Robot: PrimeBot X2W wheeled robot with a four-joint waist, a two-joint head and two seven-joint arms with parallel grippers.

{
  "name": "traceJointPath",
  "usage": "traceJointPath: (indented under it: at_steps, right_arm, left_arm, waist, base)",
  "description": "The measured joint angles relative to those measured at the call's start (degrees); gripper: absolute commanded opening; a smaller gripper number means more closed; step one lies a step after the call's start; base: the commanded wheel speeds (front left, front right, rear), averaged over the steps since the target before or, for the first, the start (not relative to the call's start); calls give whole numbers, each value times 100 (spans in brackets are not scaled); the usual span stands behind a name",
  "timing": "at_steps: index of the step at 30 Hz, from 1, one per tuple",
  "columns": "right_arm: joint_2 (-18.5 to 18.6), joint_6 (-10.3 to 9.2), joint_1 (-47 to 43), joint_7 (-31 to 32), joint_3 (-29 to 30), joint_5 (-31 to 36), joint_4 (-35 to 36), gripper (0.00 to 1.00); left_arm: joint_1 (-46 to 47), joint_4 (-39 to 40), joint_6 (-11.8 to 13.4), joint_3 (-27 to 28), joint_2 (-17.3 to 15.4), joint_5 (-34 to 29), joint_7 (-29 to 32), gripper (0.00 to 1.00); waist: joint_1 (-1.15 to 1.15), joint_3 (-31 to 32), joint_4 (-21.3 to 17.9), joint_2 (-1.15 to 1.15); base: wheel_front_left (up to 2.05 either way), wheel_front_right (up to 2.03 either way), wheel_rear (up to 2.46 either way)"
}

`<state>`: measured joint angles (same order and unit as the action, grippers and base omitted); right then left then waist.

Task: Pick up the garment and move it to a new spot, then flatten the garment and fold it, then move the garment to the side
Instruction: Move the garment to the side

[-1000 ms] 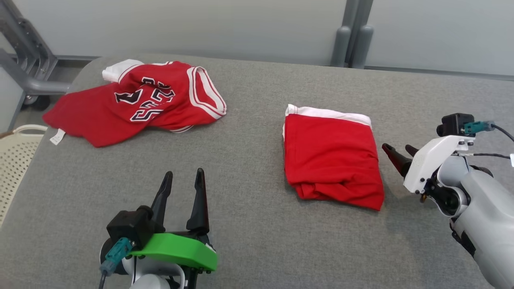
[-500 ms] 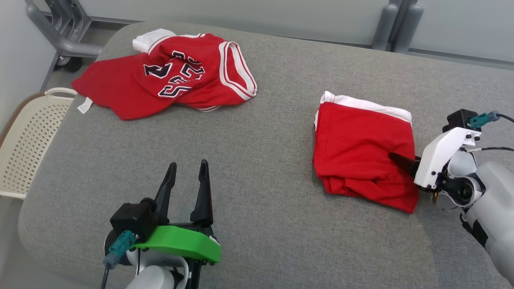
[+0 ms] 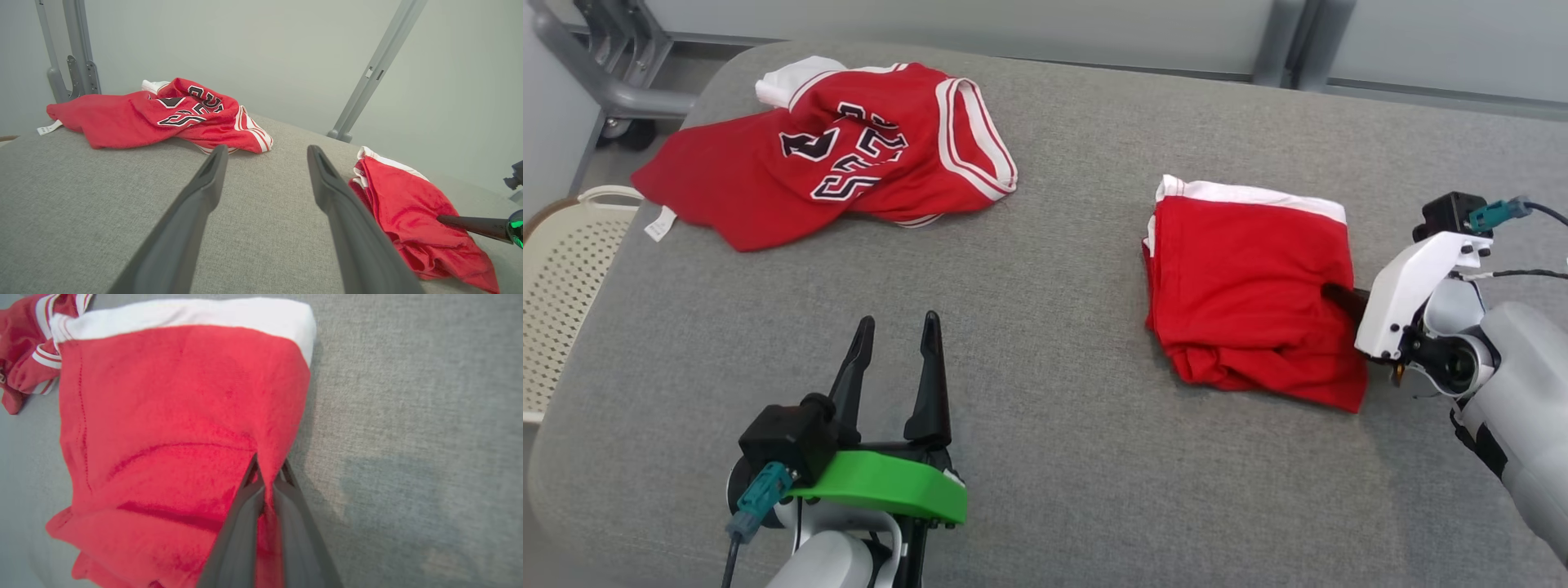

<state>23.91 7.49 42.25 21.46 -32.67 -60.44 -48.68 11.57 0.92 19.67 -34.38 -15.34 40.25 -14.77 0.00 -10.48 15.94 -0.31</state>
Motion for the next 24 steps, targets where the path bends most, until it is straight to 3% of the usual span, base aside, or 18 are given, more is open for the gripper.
traceJointPath:
  at_steps: [7,14,24]
  right_arm:
    - [116,0,203,-121,-243,129,189,0]
    - [253,0,558,-138,-488,219,344,0]
    - [113,0,969,-298,-647,220,253,0]
  left_arm:
    - [75,42,-37,-2,-29,-68,0,100]
    - [250,93,-57,-100,-60,-161,68,100]
    - [588,151,-77,-243,-168,-359,271,100]
  waist:
    - [0,-35,-416,0]
    - [0,-118,-1287,0]
    - [0,-282,-2487,0]
  base:
    - [0,0,0]
    - [0,0,0]
    - [0,0,0]
